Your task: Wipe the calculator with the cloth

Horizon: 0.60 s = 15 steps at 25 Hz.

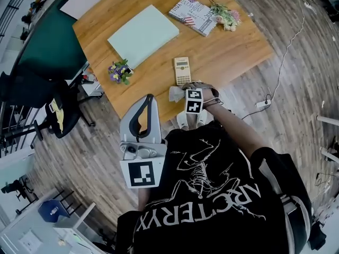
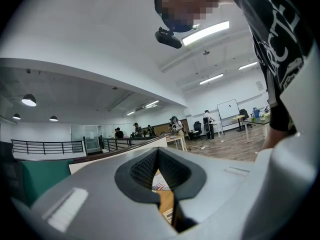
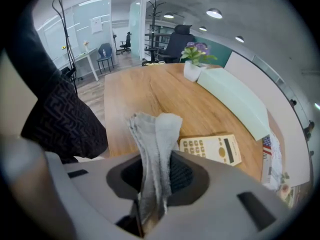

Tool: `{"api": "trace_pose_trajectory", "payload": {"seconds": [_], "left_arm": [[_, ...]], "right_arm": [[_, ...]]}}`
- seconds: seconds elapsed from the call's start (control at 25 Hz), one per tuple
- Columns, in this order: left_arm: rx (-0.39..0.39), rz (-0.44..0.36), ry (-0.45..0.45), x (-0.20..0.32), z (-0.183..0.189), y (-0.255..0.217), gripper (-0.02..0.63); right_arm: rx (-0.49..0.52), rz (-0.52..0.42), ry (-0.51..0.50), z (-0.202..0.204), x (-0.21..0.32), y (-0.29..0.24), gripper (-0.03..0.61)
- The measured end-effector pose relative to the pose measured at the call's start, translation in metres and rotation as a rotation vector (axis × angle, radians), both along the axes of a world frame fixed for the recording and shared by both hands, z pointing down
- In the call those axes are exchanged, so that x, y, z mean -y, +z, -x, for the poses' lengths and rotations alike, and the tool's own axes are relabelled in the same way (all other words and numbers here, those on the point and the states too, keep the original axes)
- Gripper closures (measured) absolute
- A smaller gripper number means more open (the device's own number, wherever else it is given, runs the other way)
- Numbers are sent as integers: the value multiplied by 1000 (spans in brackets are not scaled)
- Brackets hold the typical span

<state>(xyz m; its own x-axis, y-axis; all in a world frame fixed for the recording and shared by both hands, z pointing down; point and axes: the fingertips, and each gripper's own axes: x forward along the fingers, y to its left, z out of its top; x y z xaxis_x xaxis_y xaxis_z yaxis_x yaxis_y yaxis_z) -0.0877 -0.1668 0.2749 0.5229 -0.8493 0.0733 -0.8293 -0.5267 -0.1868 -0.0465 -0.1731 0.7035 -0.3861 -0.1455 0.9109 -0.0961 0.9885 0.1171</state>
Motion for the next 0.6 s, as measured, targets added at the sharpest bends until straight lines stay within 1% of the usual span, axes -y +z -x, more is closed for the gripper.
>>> {"api": "trace_pose_trajectory", "payload": {"seconds": [0.04,0.12,0.24,0.28,0.36,0.44,0.52,0.6], "left_arm": [[1,-1,3,0,-1,0,604],[4,-4,12,0,-4,1,604],[-2,-5,26,3,-7,3,604],[-7,-1,31,4,-7,4,604],[-22,10,41,7,-8,5,604],[-39,12,47,11,-9,4,604],[-48,-1,50,15,-12,2,604],[-61,-27,58,18,-16,-2,604]], "right_arm": [[29,-1,25,-1,2,-7,483],[111,-2,117,-8,9,-28,483],[284,-40,317,-32,31,-82,483],[361,-55,400,-44,39,-103,483],[544,-82,575,-71,53,-151,483],[723,-129,702,-101,60,-201,483],[853,-204,757,-129,61,-248,483],[934,-286,756,-149,54,-292,483]]}}
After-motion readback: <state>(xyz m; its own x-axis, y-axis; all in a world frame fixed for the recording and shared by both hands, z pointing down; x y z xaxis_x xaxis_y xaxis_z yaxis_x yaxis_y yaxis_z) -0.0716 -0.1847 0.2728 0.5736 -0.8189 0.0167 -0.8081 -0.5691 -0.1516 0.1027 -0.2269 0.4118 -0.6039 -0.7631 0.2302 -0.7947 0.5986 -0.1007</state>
